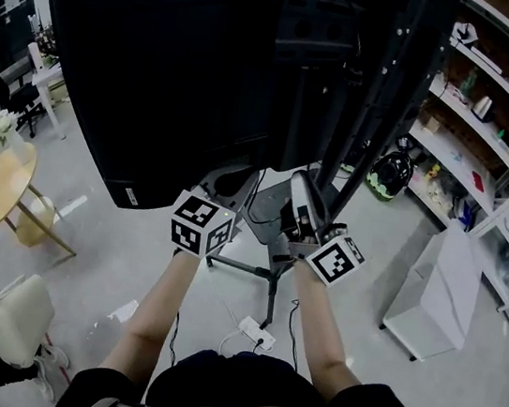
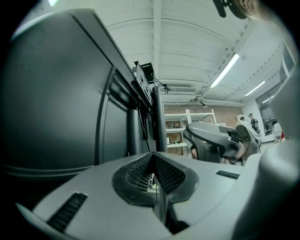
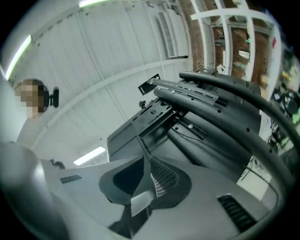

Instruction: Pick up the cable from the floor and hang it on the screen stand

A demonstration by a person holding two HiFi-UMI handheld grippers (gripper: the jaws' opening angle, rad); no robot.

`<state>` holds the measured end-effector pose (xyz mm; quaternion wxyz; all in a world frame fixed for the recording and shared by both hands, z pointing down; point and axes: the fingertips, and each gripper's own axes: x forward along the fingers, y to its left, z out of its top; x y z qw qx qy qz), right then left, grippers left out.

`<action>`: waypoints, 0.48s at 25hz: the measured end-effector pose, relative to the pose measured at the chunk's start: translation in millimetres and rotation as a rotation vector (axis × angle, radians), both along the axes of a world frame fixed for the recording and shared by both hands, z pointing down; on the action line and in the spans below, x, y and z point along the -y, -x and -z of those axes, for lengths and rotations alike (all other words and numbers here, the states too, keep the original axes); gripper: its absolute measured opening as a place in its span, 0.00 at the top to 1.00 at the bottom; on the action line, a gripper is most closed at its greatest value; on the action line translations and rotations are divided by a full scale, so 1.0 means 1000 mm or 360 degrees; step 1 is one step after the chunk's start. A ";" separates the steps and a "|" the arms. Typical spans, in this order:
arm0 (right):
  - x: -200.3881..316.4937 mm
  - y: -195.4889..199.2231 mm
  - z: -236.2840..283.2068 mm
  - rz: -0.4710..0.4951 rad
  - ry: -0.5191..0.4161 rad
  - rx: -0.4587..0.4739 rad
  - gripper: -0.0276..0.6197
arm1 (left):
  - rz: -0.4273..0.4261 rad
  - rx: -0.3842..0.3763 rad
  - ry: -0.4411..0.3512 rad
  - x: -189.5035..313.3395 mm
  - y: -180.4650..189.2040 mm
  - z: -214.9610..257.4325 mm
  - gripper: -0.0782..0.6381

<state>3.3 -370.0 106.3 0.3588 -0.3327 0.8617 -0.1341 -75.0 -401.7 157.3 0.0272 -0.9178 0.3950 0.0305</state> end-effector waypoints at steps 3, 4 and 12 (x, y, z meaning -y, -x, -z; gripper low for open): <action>-0.001 0.003 -0.021 -0.0192 0.0055 -0.0313 0.87 | 0.0084 -0.0040 -0.0007 -0.005 0.008 -0.009 0.88; -0.001 0.004 -0.032 -0.0244 0.0091 -0.0416 0.87 | 0.0097 -0.0057 -0.0002 -0.009 0.009 -0.012 0.88; -0.027 0.015 -0.110 -0.0375 0.0320 -0.0804 0.87 | 0.0146 -0.0101 0.0100 -0.047 0.009 -0.049 0.88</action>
